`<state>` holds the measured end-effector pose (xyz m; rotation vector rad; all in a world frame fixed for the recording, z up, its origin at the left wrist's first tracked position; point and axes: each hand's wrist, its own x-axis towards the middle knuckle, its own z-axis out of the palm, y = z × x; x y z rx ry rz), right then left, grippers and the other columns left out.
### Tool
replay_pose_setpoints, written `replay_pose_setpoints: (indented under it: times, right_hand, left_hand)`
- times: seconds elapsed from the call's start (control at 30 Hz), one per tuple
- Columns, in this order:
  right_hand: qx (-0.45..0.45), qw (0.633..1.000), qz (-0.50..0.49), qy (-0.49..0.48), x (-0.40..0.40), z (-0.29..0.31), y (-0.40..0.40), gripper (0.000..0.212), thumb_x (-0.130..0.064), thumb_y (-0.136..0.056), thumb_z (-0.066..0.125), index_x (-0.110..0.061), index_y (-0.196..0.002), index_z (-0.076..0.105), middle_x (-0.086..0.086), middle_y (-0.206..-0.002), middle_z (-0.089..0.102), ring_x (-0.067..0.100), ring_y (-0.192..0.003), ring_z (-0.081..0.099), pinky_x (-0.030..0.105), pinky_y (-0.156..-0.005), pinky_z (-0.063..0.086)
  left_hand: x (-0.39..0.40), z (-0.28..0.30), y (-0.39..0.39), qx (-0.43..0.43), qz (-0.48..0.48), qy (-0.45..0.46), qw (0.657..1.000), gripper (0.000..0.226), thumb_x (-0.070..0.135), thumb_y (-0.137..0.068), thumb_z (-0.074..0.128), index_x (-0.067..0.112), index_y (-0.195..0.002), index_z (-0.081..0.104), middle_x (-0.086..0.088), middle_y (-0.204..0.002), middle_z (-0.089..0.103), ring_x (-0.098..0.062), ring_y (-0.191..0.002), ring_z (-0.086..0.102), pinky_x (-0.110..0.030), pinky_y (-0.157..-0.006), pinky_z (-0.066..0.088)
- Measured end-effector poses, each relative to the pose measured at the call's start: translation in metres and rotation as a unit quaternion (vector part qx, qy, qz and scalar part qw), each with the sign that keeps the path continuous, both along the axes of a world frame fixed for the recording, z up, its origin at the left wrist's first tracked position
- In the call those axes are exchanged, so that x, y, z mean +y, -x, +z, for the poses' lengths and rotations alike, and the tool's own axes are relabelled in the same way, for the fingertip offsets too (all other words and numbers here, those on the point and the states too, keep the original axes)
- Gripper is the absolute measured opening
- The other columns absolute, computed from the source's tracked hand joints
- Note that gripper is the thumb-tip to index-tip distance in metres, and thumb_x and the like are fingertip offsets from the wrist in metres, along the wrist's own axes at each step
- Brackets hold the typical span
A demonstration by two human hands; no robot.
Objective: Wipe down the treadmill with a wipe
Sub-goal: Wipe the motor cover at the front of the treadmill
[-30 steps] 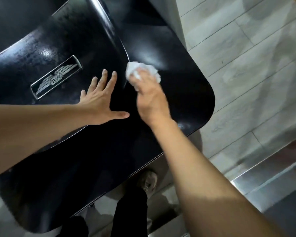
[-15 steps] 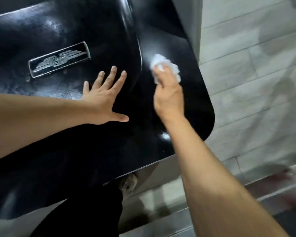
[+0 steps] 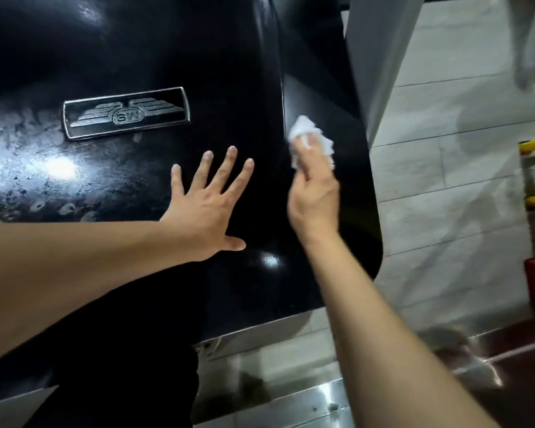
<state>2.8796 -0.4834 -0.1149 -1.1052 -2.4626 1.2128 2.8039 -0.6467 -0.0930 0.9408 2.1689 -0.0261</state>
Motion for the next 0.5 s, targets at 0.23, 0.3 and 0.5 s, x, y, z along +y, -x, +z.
replay_pose_setpoints:
  times: [0.23, 0.3, 0.5]
  right_hand:
    - [-0.053, 0.991, -0.125, 0.013, 0.061, -0.025, 0.007, 0.045, -0.008, -0.102, 0.043, -0.028, -0.138, 0.061, -0.003, -0.147, 0.055, 0.015, -0.134, 0.051, -0.009, -0.091, 0.024]
    - [-0.068, 0.984, -0.157, 0.041, 0.077, -0.029, 0.013, 0.044, -0.01, -0.103, 0.042, -0.028, -0.138, 0.06, -0.003, -0.148, 0.055, 0.015, -0.135, 0.05, -0.007, -0.09, 0.023]
    - [0.034, 0.989, 0.144, -0.016, 0.027, -0.013, 0.031, 0.052, 0.0, -0.097, 0.043, -0.022, -0.141, 0.059, -0.004, -0.154, 0.047, 0.01, -0.147, 0.037, 0.014, -0.117, 0.026]
  left_hand:
    - [-0.012, -0.005, 0.011, 0.063, -0.007, -0.089, 0.994, 0.084, 0.072, -0.095, 0.027, 0.04, -0.161, -0.012, 0.004, -0.171, -0.017, -0.026, -0.158, -0.011, -0.062, -0.124, 0.001]
    - [-0.011, -0.01, 0.02, 0.086, -0.01, -0.118, 0.989, 0.072, 0.065, -0.099, 0.022, 0.041, -0.162, -0.001, 0.0, -0.172, -0.006, -0.027, -0.159, -0.001, -0.059, -0.125, 0.005]
    - [0.019, -0.036, 0.058, 0.166, 0.067, -0.153, 0.972, 0.069, 0.055, -0.099, 0.02, 0.033, -0.164, 0.013, -0.01, -0.171, 0.01, -0.034, -0.156, 0.015, -0.051, -0.127, 0.009]
